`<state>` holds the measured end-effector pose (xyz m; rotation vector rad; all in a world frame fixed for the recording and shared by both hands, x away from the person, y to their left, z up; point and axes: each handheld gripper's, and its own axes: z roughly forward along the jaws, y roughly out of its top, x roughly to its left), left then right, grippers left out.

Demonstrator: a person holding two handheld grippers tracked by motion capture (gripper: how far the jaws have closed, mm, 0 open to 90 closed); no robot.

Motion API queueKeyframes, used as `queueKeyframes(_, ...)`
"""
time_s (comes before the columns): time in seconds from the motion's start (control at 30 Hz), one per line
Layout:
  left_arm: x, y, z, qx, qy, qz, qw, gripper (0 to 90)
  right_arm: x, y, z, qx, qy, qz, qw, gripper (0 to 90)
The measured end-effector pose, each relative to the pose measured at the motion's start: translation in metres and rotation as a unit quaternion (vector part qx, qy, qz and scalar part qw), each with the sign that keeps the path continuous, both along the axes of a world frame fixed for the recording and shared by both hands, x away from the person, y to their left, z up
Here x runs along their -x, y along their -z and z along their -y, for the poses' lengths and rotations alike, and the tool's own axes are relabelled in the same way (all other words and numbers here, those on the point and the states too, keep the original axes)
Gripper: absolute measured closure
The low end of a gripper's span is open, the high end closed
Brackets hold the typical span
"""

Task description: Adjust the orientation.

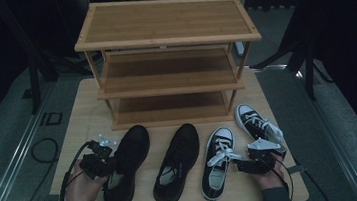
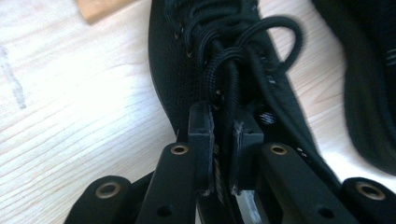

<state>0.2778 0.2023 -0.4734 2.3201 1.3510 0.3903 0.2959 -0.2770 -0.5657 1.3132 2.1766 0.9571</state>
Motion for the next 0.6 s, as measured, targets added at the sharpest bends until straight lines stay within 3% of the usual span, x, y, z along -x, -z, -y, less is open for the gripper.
queueKeyframes(0.27, -0.0042, 0.0001, -0.0020, 0.020, -0.017, 0.000, 0.9997, 86.5, -0.0001, 0.0000, 0.0001, 0.000, 0.000, 0.000, 1.0000, 24.1)
queueKeyframes(0.4, -0.0046, -0.0023, -0.0043, 0.058, -0.023, 0.001, 0.9980, 86.6, -0.0001, 0.0000, 0.0001, 0.000, -0.001, 0.000, 1.0000, 24.1)
queueKeyframes(0.6, -0.0080, -0.0034, -0.0058, 0.092, -0.032, 0.002, 0.9952, 86.6, -0.0001, 0.0000, 0.0001, 0.000, -0.001, 0.000, 1.0000, 24.1)
